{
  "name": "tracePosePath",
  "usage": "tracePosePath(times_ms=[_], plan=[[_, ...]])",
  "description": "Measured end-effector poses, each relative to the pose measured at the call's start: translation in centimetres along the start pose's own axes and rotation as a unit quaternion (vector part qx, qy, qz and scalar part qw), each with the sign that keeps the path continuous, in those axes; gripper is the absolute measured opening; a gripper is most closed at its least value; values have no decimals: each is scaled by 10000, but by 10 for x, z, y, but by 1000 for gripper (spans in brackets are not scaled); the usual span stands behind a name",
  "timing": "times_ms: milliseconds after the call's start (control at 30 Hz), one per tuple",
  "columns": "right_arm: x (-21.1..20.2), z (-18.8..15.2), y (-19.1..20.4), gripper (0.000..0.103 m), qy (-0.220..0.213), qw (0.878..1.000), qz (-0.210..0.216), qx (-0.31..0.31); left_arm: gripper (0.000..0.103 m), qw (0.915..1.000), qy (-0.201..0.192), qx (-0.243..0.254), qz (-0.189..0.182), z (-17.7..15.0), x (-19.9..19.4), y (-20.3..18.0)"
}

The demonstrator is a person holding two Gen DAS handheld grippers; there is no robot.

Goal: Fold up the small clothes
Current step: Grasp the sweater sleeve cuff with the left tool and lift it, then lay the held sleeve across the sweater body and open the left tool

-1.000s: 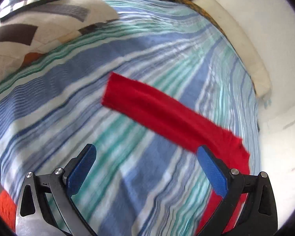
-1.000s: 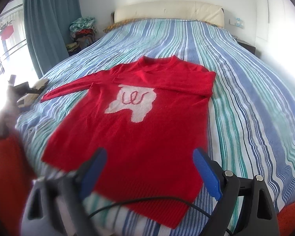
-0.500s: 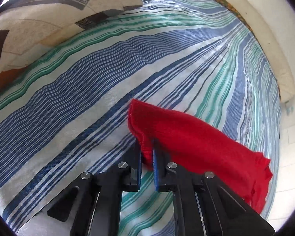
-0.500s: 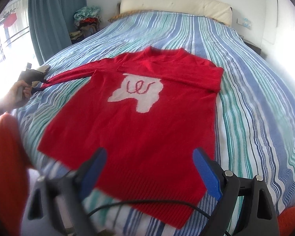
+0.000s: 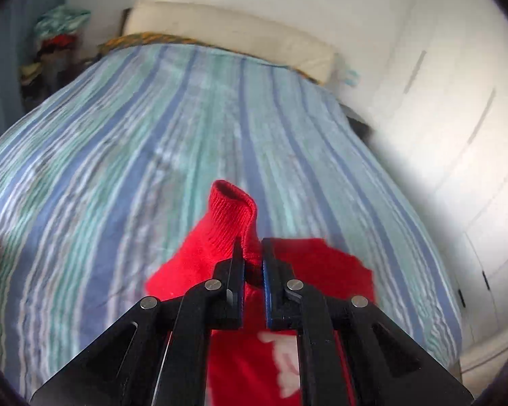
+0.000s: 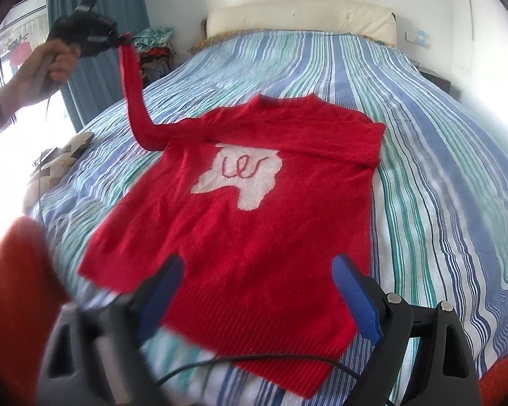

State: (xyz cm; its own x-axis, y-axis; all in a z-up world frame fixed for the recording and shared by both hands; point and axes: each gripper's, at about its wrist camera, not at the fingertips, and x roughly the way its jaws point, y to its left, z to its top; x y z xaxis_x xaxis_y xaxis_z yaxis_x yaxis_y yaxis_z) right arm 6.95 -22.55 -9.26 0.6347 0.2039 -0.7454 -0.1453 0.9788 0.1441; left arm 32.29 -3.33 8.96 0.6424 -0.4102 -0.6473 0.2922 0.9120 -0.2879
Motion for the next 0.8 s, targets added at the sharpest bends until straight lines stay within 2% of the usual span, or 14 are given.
tracePosePath(times_ms=[67,133,167,200,233,267,300,400,500,567,633,700,800], plan=[[-4,0,-4,88,-55,10000,-9,75,7,9990,102,354,-265,-1,29,-54],[-7,0,-9,88,-94,9998,-32,170,14,9961,281,778,-300,-12,65,-99],[-8,1,-12,88,-105,9997,-41,224,28,9940,496,944,-226,-21,88,-116],[-9,0,-15,88,-115,9995,-48,292,58,9918,795,1001,-35,-34,113,-126],[-10,1,-18,88,-123,9993,-51,349,70,9897,1032,972,180,-46,130,-129],[-11,1,-21,88,-134,9991,-55,404,75,9882,1180,911,352,-62,139,-125],[-12,1,-23,88,-150,9988,-63,463,74,9879,1263,810,390,-76,142,-117],[-16,-1,-32,88,-198,9978,-55,631,74,9903,1342,332,167,-101,134,-77],[-16,-1,-42,89,-201,9963,1,837,74,9898,1235,-154,692,-104,117,-17],[-11,-1,-49,89,-138,9949,57,995,74,9845,1263,-604,1052,-97,115,35],[-6,-2,-54,89,-61,9934,100,1140,72,9778,1305,-1109,1206,-99,111,84],[-2,-2,-58,89,-3,9922,115,1240,72,9721,1402,-1506,1124,-107,111,119],[1,-4,-59,89,81,9916,82,1288,72,9687,1654,-1740,631,-119,124,134]])
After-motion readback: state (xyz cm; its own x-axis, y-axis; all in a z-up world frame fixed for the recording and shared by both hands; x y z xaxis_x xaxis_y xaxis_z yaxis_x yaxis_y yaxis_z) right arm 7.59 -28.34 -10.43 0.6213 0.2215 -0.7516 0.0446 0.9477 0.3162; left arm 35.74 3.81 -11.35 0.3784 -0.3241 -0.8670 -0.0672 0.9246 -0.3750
